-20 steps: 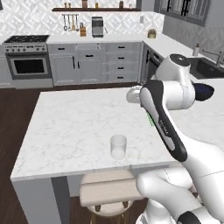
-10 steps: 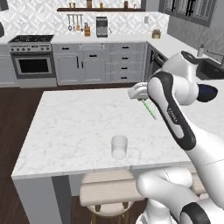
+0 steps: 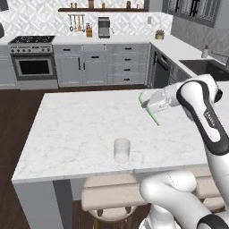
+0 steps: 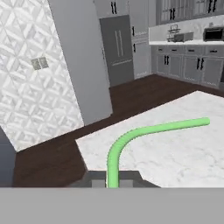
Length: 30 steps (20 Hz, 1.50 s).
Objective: Take a straw from the drawer in front and place it inside the glass cup on the dining counter.
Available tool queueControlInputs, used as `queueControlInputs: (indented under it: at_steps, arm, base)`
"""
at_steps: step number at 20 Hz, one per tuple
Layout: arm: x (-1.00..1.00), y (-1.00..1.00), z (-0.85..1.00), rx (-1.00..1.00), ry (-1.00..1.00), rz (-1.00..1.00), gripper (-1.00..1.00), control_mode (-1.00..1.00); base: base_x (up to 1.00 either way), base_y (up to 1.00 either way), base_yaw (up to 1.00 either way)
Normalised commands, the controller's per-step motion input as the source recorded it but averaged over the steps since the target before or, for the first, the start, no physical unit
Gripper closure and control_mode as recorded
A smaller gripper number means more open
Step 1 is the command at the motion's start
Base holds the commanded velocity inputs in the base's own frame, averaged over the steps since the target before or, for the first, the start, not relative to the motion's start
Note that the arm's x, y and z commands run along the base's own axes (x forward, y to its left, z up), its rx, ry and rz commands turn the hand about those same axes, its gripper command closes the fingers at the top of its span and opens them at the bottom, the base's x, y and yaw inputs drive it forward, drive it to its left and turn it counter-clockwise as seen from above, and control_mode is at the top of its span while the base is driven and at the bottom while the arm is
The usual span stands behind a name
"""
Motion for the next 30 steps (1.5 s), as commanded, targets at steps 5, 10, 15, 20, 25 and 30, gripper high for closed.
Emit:
queueControlInputs:
  at_steps: [5,10,15,20,25,30]
  arm:
    - [0.48,0.19,-0.18,0.27,0.00,0.46,1.00,-1.00]
    - [0.40,0.05,-0.29,0.29,0.00,0.45,1.00,-1.00]
    - [0.08,0.00,-0.54,0.34,0.00,0.38,1.00,-1.00]
    - [0.13,0.00,-0.40,0.30,0.00,0.33,1.00,-1.00]
    - [0.17,0.00,-0.18,0.20,0.00,0.26,1.00,-1.00]
    - [0.25,0.00,-0.25,0.09,0.00,0.23,1.00,-1.00]
  base:
    - [0.00,0.00,0.00]
    - [0.00,0.00,0.00]
    - [0.00,0.00,0.00]
    - [0.00,0.00,0.00]
    - [0.00,0.00,0.00]
    - [0.00,0.00,0.00]
